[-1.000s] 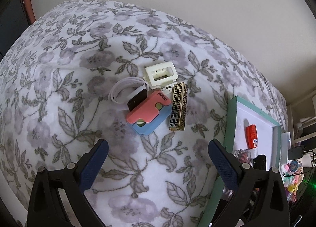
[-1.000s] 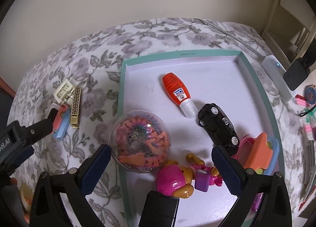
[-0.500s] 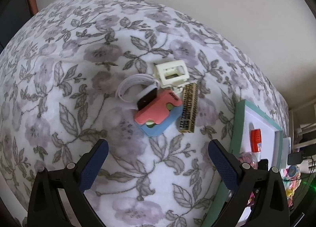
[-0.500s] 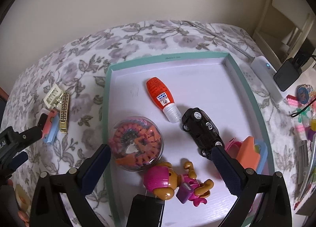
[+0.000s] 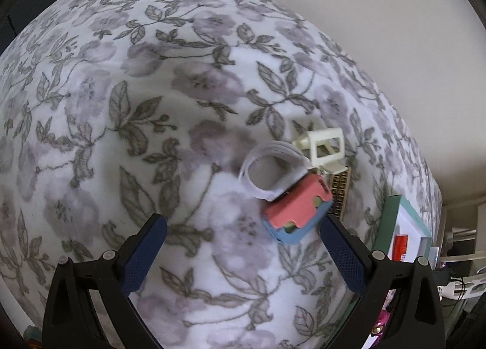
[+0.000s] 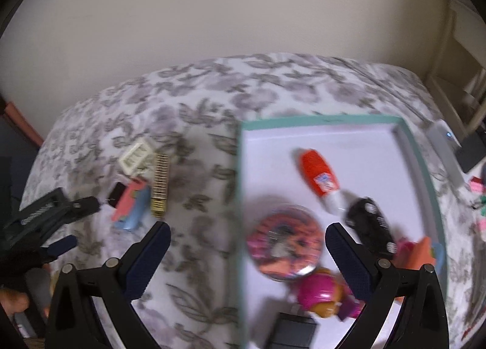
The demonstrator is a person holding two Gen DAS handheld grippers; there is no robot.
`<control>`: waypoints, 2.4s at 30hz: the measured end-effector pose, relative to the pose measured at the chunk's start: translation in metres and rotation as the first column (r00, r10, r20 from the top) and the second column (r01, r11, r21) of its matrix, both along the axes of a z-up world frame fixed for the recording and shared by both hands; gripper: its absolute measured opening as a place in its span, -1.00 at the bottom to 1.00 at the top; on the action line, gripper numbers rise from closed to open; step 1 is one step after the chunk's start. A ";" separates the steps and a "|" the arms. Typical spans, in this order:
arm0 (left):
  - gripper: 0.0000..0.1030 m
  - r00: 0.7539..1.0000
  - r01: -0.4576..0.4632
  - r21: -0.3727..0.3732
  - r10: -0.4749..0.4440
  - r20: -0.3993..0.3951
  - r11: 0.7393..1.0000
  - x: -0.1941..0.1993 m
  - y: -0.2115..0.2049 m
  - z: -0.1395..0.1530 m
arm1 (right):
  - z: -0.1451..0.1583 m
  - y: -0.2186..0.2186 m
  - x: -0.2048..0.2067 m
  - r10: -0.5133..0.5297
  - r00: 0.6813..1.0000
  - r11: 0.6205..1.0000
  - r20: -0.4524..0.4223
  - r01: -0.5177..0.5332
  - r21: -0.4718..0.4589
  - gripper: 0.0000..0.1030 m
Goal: Organize rigid objects
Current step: 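Grasp the white watch with the left tool while the right tool grasps the gold patterned bar, then carry the white watch and gold bar over the tray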
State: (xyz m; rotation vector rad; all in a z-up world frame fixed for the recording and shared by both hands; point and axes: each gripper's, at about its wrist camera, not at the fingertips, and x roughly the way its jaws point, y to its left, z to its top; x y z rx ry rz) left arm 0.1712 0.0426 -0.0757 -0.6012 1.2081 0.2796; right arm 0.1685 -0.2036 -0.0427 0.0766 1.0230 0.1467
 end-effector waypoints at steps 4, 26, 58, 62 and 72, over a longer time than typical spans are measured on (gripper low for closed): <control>0.95 0.999 0.047 0.040 -0.047 0.009 0.998 0.009 -0.002 0.002 | 0.000 0.023 0.006 0.053 0.999 0.998 0.015 -0.052 -0.017 1.00; 0.24 0.977 0.211 0.005 -0.211 0.037 0.978 0.056 -0.008 -0.021 | -0.037 0.091 0.044 0.180 0.983 0.984 -0.028 -0.180 -0.001 0.43; 0.09 0.992 0.127 0.085 -0.127 -0.006 0.988 0.034 -0.010 -0.012 | -0.052 0.060 0.031 0.058 0.994 0.982 -0.095 -0.040 0.186 -0.57; 0.09 0.992 0.126 0.086 -0.127 0.011 0.988 0.022 -0.015 0.000 | -0.037 0.050 0.022 0.040 0.996 0.977 -0.077 -0.023 0.210 -0.57; 0.09 0.985 0.132 0.071 -0.138 0.100 0.989 -0.005 -0.046 0.046 | 0.011 0.005 -0.008 -0.035 0.999 0.963 -0.009 0.036 0.267 -0.57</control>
